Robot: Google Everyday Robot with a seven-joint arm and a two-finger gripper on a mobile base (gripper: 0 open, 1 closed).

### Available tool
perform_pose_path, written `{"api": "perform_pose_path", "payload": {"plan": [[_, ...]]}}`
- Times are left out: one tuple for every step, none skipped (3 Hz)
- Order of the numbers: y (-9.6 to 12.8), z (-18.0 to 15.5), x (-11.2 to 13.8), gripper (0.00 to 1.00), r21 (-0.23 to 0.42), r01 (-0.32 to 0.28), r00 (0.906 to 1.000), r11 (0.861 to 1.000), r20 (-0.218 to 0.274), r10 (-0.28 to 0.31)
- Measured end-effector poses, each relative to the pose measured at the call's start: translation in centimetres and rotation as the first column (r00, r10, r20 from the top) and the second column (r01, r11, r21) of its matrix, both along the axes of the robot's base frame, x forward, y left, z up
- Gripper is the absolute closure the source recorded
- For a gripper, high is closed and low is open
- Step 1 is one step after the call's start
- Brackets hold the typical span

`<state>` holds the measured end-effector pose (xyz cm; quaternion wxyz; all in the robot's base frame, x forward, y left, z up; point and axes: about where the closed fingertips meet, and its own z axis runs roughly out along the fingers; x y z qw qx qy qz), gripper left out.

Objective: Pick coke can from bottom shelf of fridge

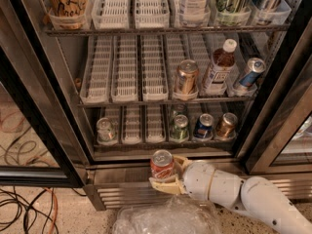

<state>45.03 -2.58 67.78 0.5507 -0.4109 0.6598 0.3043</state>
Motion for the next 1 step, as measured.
{"api": "perform_pose_path", "payload": {"plan": [[0.0,0.0,0.0,1.0,0.0,0.0,1.0,1.0,0.0,0.0]]}}
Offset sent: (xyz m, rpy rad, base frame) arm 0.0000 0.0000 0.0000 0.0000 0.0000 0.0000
